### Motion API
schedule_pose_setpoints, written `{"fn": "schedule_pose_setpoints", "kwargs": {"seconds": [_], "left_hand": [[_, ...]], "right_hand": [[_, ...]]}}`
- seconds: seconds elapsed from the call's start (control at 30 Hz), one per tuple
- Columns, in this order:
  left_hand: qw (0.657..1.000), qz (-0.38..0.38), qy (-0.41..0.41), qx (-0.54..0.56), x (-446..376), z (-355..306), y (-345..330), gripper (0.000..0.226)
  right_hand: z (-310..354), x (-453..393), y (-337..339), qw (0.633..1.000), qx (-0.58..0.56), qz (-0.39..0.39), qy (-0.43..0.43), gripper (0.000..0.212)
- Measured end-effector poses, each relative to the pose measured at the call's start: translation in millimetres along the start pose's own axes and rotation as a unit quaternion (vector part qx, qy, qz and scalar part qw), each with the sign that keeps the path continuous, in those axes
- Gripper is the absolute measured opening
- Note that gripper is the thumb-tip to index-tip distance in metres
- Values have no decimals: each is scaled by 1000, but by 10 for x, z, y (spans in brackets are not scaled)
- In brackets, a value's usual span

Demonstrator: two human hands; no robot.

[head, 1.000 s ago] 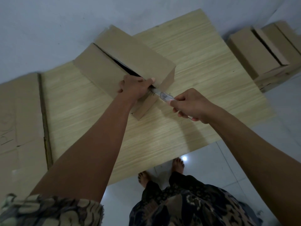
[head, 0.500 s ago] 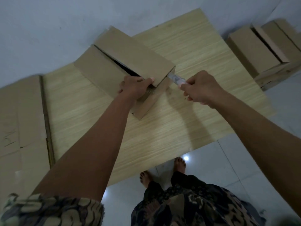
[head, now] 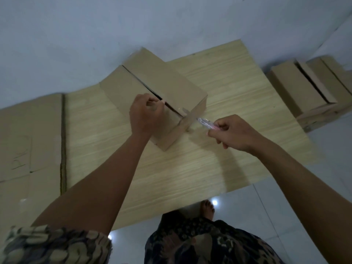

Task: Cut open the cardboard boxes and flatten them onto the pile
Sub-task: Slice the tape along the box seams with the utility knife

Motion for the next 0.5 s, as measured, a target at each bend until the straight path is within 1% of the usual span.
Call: {"fn": "schedule_pose_setpoints", "kwargs": {"seconds": [0.07,0.13,0.2,0.27,0.33,0.37,0.43,0.5], "left_hand": [[1000,7,6,-13,-154,62,52,11],[998,20,40,-41,-331,179,90,18],[988,42,112,-98,-519,326,109,34],[969,76,180,-149,-655,444,109,60],[956,116,237,-127,-748,518,80,89],[950,133,261,-105,-778,551,58,98],[944,150,282,-82,-811,592,29,106],[943,153,283,-83,-848,593,-1,108]], "right_hand": [[115,-87,-37,1000,-7,-10,25,27],[232,-231,-91,999,3,-23,35,31],[337,-415,-139,997,15,-53,45,36],[439,-590,-168,991,52,-102,68,36],[493,-787,-164,978,113,-155,77,26],[513,-889,-158,973,146,-164,69,29],[522,-1092,-176,968,198,-152,39,41],[518,-1240,-197,964,232,-129,-4,46]]}}
Point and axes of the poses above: each hand's wrist, its own x-axis away from the middle knuckle, its own y-axis out of the back of the hand, z = x × y, the point moved 4 cm from there along -x, towards the middle knuckle, and after that the axes turned 2 degrees about -x, right-handed, at the moved point
